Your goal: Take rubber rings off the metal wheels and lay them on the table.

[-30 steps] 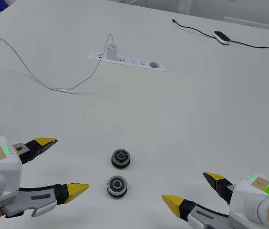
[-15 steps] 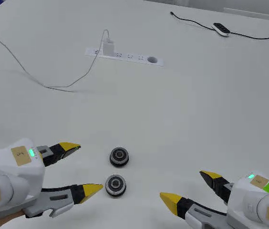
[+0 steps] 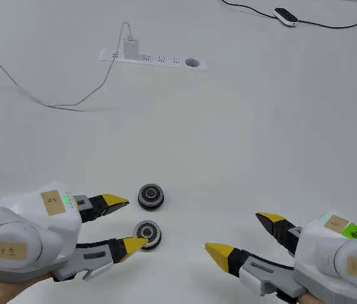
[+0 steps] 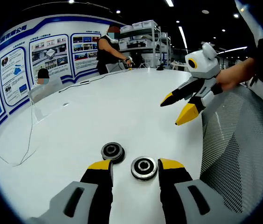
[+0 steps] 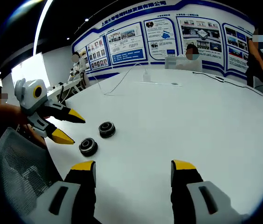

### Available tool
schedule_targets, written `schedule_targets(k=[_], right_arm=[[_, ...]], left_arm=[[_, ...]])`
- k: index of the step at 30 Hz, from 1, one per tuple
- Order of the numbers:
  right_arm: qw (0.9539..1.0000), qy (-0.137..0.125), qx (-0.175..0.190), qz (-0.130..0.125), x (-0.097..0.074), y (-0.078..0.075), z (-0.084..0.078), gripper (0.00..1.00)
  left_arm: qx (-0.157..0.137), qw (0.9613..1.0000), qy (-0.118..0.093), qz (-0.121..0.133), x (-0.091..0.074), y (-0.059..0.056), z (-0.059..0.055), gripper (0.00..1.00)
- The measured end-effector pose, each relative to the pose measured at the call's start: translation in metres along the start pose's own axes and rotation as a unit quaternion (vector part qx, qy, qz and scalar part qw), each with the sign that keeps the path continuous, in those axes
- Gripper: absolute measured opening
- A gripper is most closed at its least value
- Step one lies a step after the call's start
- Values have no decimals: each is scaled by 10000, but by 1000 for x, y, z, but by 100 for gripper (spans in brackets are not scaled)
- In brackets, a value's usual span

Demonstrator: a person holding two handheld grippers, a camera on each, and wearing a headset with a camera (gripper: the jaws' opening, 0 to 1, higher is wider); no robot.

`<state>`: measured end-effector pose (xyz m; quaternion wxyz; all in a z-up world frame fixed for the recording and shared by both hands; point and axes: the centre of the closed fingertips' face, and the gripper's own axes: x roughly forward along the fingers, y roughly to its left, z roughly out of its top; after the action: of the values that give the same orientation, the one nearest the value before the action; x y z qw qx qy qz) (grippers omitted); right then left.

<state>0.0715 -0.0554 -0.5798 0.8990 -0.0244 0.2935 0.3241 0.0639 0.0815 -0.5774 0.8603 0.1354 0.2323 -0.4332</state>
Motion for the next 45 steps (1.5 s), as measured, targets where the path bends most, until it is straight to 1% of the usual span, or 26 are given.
schedule_targets(k=[3, 10, 14, 15, 17, 19, 22, 27, 30, 39, 45], right_arm=[[10000, 12, 23, 13, 0, 0, -1, 65], [10000, 25, 47, 30, 1, -1, -2, 62], [9999, 72, 59, 65, 2, 1, -5, 61], [9999, 77, 61, 71, 2, 1, -6, 61], [9999, 81, 87, 85, 4, 2, -7, 61], [9999, 87, 104, 102, 4, 2, -7, 60], [9998, 86, 103, 114, 5, 2, -7, 60], [9998, 102, 110, 97, 5, 0, -9, 60], [9998, 115, 138, 83, 4, -1, -10, 60], [9997, 123, 151, 115, 5, 1, -10, 60], [9997, 128, 154, 132, 6, 2, -11, 60]], left_arm=[[40, 10000, -28, -84, 3, -3, 0, 36], [134, 9997, 127, -154, 11, -6, -8, 30], [126, 9997, 134, -188, 13, -6, -7, 20], [111, 9997, 131, -191, 13, -6, -7, 19], [110, 9996, 174, -214, 14, -6, -7, 20], [201, 9993, 215, -249, 15, -8, -8, 20], [255, 9989, 271, -299, 16, -10, -9, 19], [362, 9980, 349, -377, 18, -15, -12, 19], [401, 9977, 379, -382, 19, -15, -13, 19], [315, 9979, 429, -371, 19, -13, -16, 16], [426, 9970, 474, -428, 20, -16, -17, 14]])
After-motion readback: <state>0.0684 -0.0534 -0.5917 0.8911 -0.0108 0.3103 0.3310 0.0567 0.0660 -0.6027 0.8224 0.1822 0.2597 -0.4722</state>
